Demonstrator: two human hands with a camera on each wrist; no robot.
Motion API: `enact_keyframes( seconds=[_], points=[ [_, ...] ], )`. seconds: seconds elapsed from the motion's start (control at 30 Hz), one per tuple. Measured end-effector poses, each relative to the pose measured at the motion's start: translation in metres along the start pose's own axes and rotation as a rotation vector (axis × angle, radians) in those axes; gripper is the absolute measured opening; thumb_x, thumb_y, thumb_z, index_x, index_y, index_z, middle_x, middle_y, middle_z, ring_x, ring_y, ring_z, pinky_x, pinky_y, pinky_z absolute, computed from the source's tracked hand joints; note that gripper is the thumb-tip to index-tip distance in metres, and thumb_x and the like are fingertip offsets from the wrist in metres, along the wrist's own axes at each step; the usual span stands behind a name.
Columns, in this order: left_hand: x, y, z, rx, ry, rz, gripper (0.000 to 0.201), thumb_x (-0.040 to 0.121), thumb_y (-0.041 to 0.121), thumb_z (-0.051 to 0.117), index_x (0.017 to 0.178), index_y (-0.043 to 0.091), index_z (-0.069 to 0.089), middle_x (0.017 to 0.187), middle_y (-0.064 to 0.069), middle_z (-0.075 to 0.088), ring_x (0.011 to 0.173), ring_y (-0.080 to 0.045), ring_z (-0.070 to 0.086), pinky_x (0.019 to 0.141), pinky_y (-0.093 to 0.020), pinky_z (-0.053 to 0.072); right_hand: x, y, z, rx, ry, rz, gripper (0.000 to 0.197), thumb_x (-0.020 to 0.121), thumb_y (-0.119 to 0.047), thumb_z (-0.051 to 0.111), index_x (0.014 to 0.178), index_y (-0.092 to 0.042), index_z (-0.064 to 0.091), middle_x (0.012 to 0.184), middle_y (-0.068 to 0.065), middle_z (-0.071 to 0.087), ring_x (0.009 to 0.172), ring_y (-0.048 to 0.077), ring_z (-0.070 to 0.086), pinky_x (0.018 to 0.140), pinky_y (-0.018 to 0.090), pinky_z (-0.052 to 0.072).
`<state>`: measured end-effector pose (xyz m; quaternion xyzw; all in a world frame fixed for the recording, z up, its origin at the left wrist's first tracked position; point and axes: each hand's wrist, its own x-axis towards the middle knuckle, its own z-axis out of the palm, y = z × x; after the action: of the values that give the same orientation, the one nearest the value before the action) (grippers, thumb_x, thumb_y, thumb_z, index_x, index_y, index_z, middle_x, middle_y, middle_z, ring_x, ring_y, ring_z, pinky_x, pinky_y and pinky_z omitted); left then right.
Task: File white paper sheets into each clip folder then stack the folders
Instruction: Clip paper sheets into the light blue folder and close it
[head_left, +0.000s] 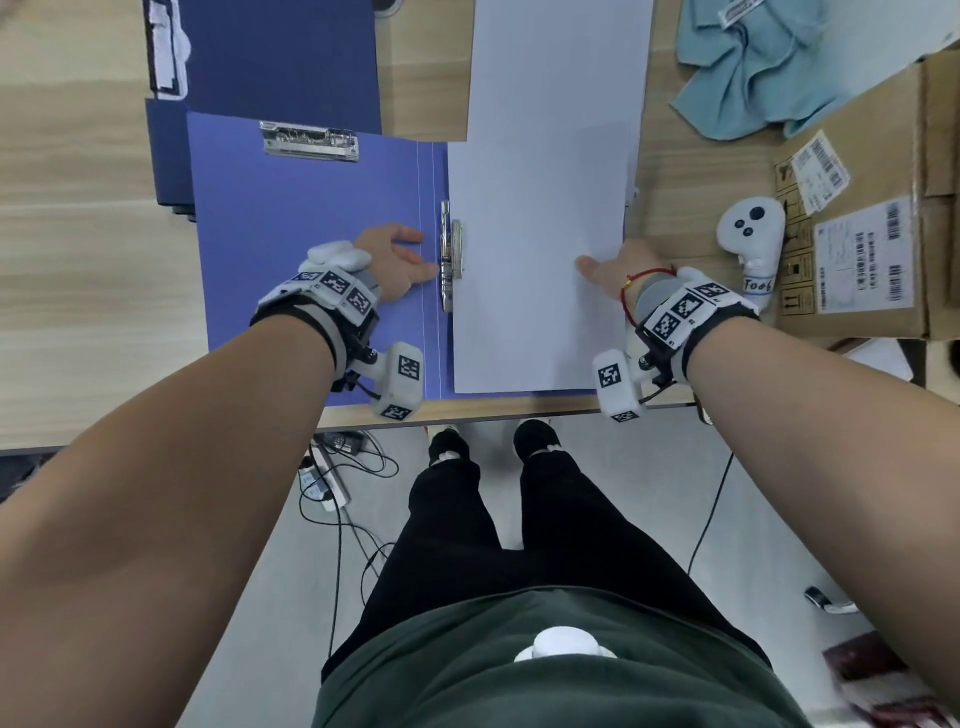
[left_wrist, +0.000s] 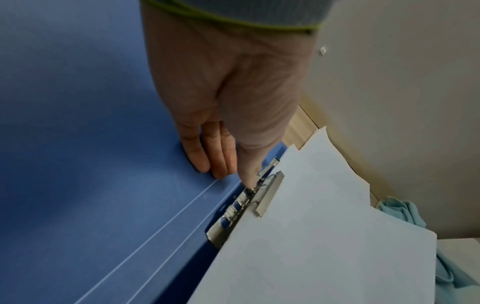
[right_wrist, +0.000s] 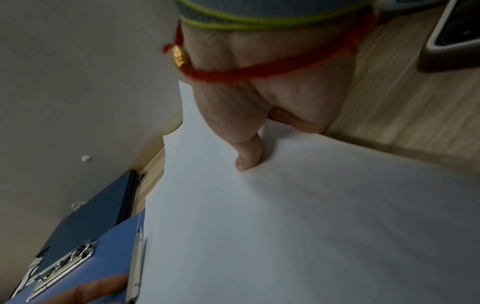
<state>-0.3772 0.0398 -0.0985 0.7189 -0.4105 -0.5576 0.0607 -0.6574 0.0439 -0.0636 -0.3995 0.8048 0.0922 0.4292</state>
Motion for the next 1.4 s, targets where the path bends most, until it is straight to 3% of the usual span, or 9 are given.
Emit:
enact_keyframes(
  seconds=[0.17,0.6,0.73,0.8,0.87,0.97,1.13,1.27,1.4],
  points=[
    [0.003,-0.001,-0.001,-0.004,-0.015,-0.023,0.054,0.081,0.018,0.08,0.129,0.014,0.055,0.11,-0.014,0.07,0.104,-0.034,0.067,0.096,-0.047,0.053,0.0,-0.004,0.002,-0.027,-0.01,-0.007,0.071,0.095,-0.04,0.054,0.147,0.002,0.03,0.148,0.018,0.04,0.134,0.035,0.043,0.102,0.038,0.039],
    [0.008,0.006,0.003,0.02,-0.016,0.083,0.072,0.079,0.028,0.081,0.142,0.022,0.046,0.105,-0.009,0.069,0.087,-0.021,0.062,0.085,-0.038,0.054,0.001,-0.004,0.003,-0.062,-0.009,-0.002,0.073,0.094,-0.042,0.056,0.148,0.0,0.028,0.147,0.017,0.043,0.131,0.036,0.045,0.099,0.038,0.041],
    [0.007,0.014,0.01,0.028,0.014,0.108,0.063,0.084,0.055,0.067,0.135,0.021,0.053,0.112,-0.01,0.068,0.094,-0.026,0.063,0.091,-0.041,0.052,0.001,-0.004,0.003,-0.059,-0.009,0.002,0.073,0.094,-0.042,0.056,0.148,-0.001,0.029,0.145,0.017,0.044,0.13,0.037,0.046,0.099,0.039,0.041],
    [0.004,0.023,0.013,-0.015,0.045,0.089,0.056,0.089,0.065,0.052,0.115,0.016,0.062,0.094,-0.01,0.064,0.078,-0.025,0.059,0.074,-0.036,0.054,0.002,-0.004,0.003,-0.054,-0.009,0.004,0.073,0.094,-0.042,0.057,0.147,0.0,0.029,0.145,0.018,0.045,0.129,0.037,0.047,0.098,0.039,0.042],
    [0.002,0.03,0.015,-0.115,0.073,0.045,0.055,0.095,0.063,0.04,0.097,0.013,0.062,0.08,-0.005,0.055,0.061,-0.017,0.049,0.056,-0.027,0.046,0.002,-0.004,0.003,-0.052,-0.011,0.003,0.072,0.094,-0.041,0.057,0.147,0.0,0.03,0.144,0.018,0.045,0.129,0.037,0.047,0.097,0.039,0.042],
    [0.0,0.032,0.012,-0.205,0.049,-0.003,0.062,0.099,0.059,0.033,0.08,0.013,0.069,0.068,0.0,0.05,0.054,-0.013,0.042,0.047,-0.022,0.036,0.002,-0.004,0.002,-0.051,-0.013,0.006,0.072,0.094,-0.041,0.056,0.147,0.0,0.03,0.145,0.018,0.045,0.129,0.037,0.047,0.097,0.039,0.042],
    [-0.007,0.015,0.011,-0.159,0.016,0.049,0.025,0.101,0.029,0.051,0.083,0.013,0.06,0.077,-0.006,0.058,0.056,-0.012,0.049,0.045,-0.017,0.038,0.001,-0.006,0.003,-0.06,-0.021,0.007,0.073,0.094,-0.042,0.056,0.147,0.0,0.029,0.145,0.018,0.044,0.13,0.037,0.046,0.098,0.04,0.042],
    [-0.004,-0.008,0.009,-0.041,-0.062,0.088,0.015,0.089,0.015,0.07,0.081,0.021,0.06,0.075,-0.002,0.067,0.061,-0.007,0.064,0.057,-0.022,0.051,0.002,-0.006,0.002,-0.076,-0.026,0.01,0.073,0.095,-0.043,0.055,0.147,0.001,0.029,0.146,0.018,0.044,0.13,0.037,0.047,0.098,0.04,0.042],
    [-0.003,-0.012,0.005,-0.024,-0.119,0.1,0.016,0.084,0.011,0.076,0.083,0.021,0.063,0.08,-0.003,0.07,0.082,-0.022,0.068,0.075,-0.033,0.054,0.003,-0.006,0.002,-0.08,-0.032,0.016,0.072,0.095,-0.043,0.054,0.147,0.0,0.029,0.145,0.018,0.045,0.128,0.038,0.048,0.097,0.04,0.043]
  ],
)
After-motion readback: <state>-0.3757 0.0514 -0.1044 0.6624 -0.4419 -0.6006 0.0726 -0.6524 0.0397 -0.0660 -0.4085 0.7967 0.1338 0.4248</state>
